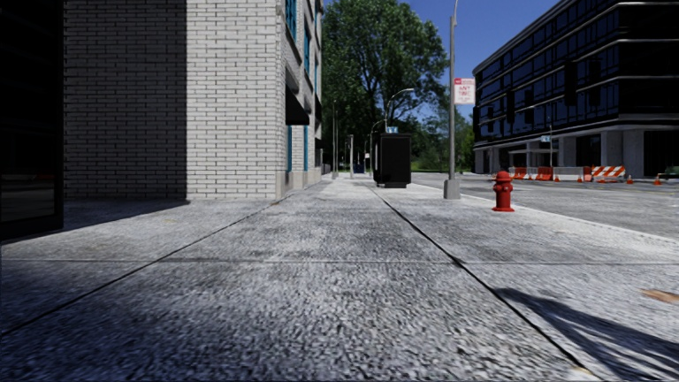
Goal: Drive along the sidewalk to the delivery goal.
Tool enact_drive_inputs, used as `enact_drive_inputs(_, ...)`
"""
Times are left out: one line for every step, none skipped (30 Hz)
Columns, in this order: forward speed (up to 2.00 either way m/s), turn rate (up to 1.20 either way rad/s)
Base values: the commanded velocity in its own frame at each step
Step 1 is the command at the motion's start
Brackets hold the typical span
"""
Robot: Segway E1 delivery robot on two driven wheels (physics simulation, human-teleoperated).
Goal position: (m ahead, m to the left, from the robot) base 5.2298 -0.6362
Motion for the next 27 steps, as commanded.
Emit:
enact_drive_inputs(2.00, -0.41)
enact_drive_inputs(2.00, -0.41)
enact_drive_inputs(2.00, -0.41)
enact_drive_inputs(2.00, -0.41)
enact_drive_inputs(2.00, -0.41)
enact_drive_inputs(2.00, -0.41)
enact_drive_inputs(2.00, -0.41)
enact_drive_inputs(2.00, -0.41)
enact_drive_inputs(2.00, -0.41)
enact_drive_inputs(2.00, -0.41)
enact_drive_inputs(2.00, -0.41)
enact_drive_inputs(2.00, -0.41)
enact_drive_inputs(2.00, -0.41)
enact_drive_inputs(2.00, -0.41)
enact_drive_inputs(2.00, -0.41)
enact_drive_inputs(2.00, -0.41)
enact_drive_inputs(2.00, 0.00)
enact_drive_inputs(2.00, 0.00)
enact_drive_inputs(2.00, 0.00)
enact_drive_inputs(2.00, 0.00)
enact_drive_inputs(2.00, 0.00)
enact_drive_inputs(2.00, 0.00)
enact_drive_inputs(2.00, 0.00)
enact_drive_inputs(2.00, 0.00)
enact_drive_inputs(2.00, 0.00)
enact_drive_inputs(2.00, 0.00)
enact_drive_inputs(2.00, 0.00)
